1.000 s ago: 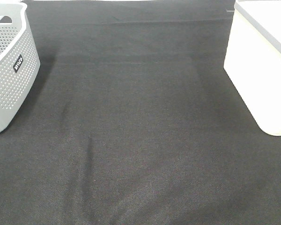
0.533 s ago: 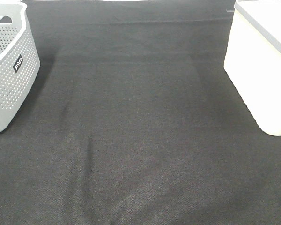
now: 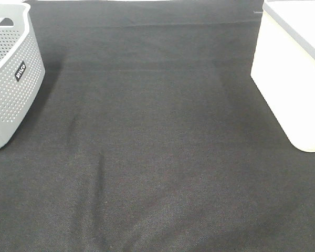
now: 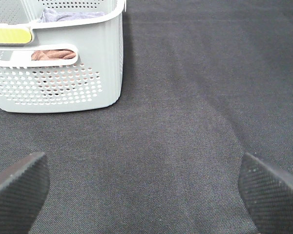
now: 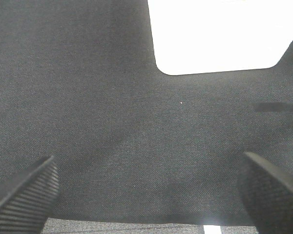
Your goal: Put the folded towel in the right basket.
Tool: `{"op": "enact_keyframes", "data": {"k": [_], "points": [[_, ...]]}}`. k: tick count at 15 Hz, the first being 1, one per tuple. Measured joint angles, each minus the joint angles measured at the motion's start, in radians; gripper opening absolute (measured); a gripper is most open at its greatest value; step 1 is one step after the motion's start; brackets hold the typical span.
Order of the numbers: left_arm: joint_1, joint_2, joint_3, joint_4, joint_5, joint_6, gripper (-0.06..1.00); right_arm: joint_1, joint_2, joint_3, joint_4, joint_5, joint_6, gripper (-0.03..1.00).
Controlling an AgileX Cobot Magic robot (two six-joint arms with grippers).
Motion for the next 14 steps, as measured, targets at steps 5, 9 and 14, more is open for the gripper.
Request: {"op": "enact_keyframes", "data": {"k": [5, 9, 14], "points": [[0.0, 0.0, 0.0, 0.0, 0.0, 0.0, 0.97, 0.0, 0.0, 0.0, 0.0, 0.0, 0.0, 0.96], [0.0, 0.0, 0.0, 0.0, 0.0, 0.0, 0.97, 0.0, 0.0, 0.0, 0.0, 0.0, 0.0, 0.96], [0.0, 0.0, 0.0, 0.0, 0.0, 0.0, 0.97, 0.0, 0.0, 0.0, 0.0, 0.0, 0.0, 0.96]]}}
